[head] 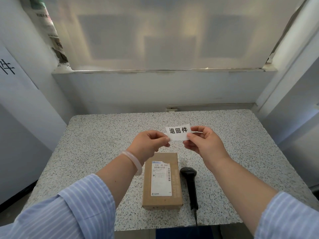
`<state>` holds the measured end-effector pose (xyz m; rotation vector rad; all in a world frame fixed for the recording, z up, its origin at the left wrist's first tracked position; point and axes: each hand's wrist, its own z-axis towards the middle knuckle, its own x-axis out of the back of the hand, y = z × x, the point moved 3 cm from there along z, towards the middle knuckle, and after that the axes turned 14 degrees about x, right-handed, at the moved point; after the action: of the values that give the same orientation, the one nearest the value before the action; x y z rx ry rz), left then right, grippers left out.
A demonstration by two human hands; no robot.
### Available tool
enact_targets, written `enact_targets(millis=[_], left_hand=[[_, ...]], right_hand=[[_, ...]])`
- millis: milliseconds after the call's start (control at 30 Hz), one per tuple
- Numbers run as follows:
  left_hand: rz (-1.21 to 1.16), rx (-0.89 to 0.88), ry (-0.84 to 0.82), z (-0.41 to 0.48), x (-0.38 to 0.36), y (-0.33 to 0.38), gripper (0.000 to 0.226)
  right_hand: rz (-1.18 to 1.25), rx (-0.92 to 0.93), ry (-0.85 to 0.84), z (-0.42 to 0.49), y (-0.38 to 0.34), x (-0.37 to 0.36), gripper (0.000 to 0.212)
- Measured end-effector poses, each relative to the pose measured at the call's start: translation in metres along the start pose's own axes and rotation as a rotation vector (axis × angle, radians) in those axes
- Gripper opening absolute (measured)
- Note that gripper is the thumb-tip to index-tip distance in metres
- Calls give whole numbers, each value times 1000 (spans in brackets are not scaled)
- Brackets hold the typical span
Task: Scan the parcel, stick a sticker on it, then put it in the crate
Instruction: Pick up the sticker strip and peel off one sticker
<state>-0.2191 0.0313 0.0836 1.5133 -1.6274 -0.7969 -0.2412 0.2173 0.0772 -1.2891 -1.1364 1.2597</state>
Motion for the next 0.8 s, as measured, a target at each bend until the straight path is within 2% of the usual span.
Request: enact_targets(millis=[333, 600, 800], left_hand=[[73, -2, 61, 4, 0, -4, 7], [74, 1, 118, 8, 0, -3, 16], [80, -20, 122, 7, 0, -1, 15]], right_hand=[[28, -10, 7, 1, 3, 1, 10], [17, -135, -111, 2, 0, 4, 9], [-5, -119, -149, 2, -4, 5, 13]])
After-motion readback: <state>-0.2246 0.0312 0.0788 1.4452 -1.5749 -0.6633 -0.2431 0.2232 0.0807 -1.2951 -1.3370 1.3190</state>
